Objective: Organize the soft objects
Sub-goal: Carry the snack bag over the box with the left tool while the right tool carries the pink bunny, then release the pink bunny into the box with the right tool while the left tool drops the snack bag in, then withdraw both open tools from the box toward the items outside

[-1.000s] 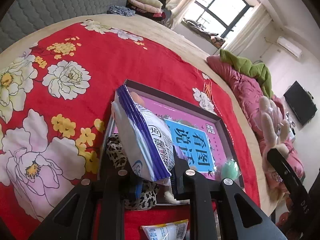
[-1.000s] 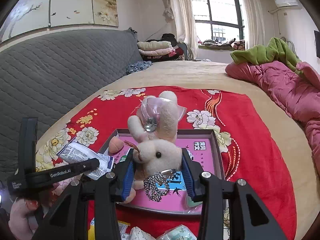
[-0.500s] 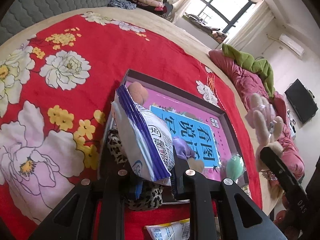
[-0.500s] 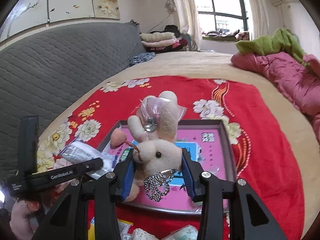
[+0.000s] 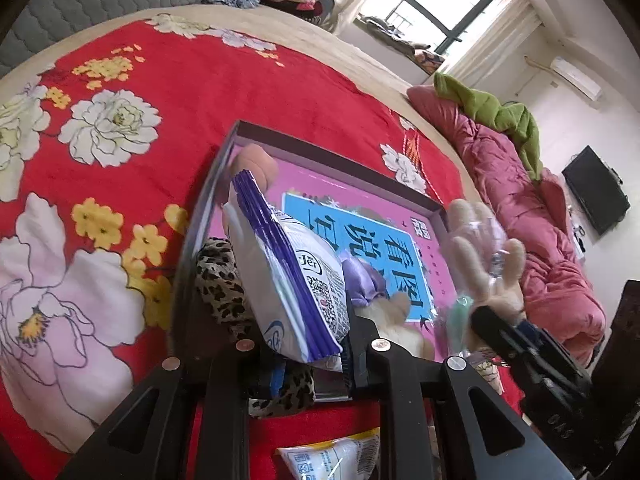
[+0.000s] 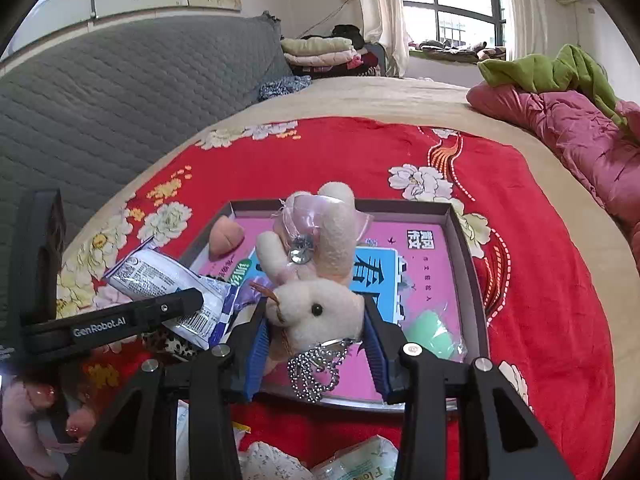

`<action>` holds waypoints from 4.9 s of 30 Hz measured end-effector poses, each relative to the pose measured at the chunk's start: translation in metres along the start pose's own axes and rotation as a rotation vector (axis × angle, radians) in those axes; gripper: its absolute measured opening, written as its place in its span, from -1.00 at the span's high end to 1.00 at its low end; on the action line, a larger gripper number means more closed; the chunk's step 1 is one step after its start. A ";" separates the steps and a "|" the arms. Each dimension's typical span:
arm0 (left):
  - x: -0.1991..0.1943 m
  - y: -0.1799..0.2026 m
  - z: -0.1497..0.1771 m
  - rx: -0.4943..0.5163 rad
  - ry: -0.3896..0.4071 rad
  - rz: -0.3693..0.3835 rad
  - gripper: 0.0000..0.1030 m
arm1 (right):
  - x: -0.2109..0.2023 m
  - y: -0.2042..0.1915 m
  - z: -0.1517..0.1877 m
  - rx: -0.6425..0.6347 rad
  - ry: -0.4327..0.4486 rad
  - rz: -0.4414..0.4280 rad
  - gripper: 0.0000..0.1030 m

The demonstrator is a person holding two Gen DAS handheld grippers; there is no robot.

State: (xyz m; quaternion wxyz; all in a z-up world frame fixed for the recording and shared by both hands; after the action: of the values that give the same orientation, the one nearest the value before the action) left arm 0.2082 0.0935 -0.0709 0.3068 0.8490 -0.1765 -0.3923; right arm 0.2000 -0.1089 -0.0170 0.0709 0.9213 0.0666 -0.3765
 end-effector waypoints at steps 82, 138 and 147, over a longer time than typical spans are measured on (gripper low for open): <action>-0.020 0.037 0.001 -0.008 -0.025 0.061 -0.44 | -0.015 0.016 0.012 0.035 -0.063 0.020 0.04; -0.143 0.080 0.025 0.102 0.191 -0.120 -0.47 | -0.088 0.067 0.029 0.074 0.029 0.002 -0.07; -0.131 0.099 0.056 0.144 0.107 -0.133 -0.47 | -0.107 0.072 0.041 0.077 0.049 -0.009 -0.14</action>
State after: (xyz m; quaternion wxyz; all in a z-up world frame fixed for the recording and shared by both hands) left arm 0.0765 0.0683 0.0391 0.2272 0.8984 -0.1312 -0.3521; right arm 0.1091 -0.1940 0.0355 0.0322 0.9321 0.0579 -0.3562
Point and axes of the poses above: each gripper's, at about its wrist camera, not at the fingertips, and x roughly the way its jaws point, y to its right, z to its underside, the point moved 2 cm from there along x, roughly the way its jaws point, and after that the axes turned 15 degrees about z, right-handed, at the moved point
